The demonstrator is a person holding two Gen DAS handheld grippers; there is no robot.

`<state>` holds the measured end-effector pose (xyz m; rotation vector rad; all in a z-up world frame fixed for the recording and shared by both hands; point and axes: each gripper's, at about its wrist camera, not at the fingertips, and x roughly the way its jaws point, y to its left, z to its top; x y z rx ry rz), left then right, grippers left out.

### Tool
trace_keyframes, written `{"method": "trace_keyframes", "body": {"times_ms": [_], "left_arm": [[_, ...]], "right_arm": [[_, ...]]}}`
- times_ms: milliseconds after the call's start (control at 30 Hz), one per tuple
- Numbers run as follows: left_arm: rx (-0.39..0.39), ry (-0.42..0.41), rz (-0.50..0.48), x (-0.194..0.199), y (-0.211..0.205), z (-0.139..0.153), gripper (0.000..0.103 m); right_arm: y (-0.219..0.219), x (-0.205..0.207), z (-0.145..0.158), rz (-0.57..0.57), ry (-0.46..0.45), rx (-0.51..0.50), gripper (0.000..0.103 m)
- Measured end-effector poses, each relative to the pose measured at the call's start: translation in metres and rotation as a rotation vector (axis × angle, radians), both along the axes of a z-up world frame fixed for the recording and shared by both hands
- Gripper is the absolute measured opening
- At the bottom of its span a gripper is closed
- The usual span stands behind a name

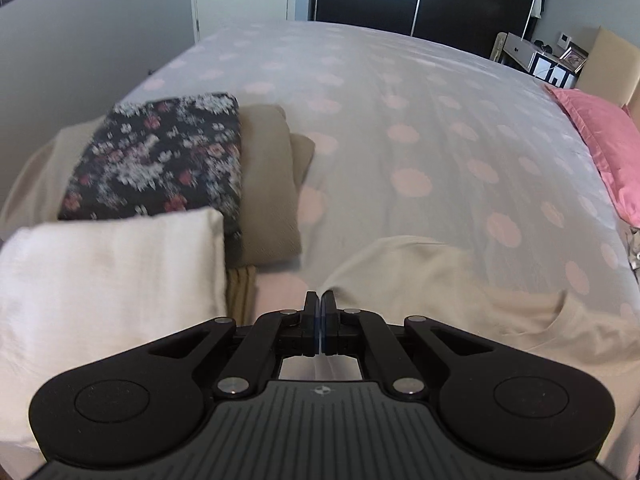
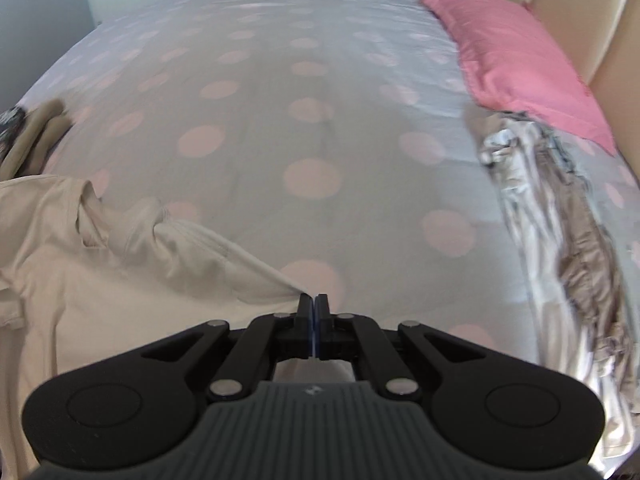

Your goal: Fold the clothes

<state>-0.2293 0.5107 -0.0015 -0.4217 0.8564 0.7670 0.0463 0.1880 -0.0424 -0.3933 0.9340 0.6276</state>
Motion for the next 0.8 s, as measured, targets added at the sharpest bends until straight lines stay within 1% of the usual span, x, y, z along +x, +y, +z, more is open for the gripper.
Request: {"method": "trace_keyframes", "body": {"times_ms": [133,267,333,400,500,600,633,733,800], "left_arm": [[0.044,0.004,-0.013,0.008,0.001,0.018,0.0],[0.094,-0.003,-0.053,0.026,0.0,0.037,0.0],[0.1,-0.01,-0.075,0.039,0.001,0.044,0.0],[0.116,-0.004,-0.095,0.053,0.003,0.047,0.0],[0.142,0.021,-0.103,0.077,0.014,0.044,0.0],[0.156,0.043,-0.087,0.097,0.032,0.035,0.0],[0.155,0.057,-0.079,0.103,0.04,0.025,0.0],[0.15,0.097,-0.057,0.121,0.063,-0.004,0.0],[0.138,0.125,-0.05,0.133,0.075,-0.033,0.0]], "right_arm": [[-0.01,0.035,0.021,-0.079,-0.022,0.001,0.001],[-0.013,0.07,0.045,-0.152,-0.072,-0.001,0.001],[-0.01,0.09,0.055,-0.186,-0.074,0.002,0.001],[-0.002,0.108,0.062,-0.212,-0.077,0.005,0.001],[0.018,0.129,0.067,-0.218,-0.115,0.002,0.001],[0.043,0.147,0.062,-0.206,-0.13,0.005,0.001],[0.052,0.153,0.057,-0.2,-0.133,-0.004,0.001],[0.081,0.169,0.021,-0.189,-0.123,-0.046,0.001],[0.098,0.177,-0.006,-0.181,-0.11,-0.077,0.001]]}}
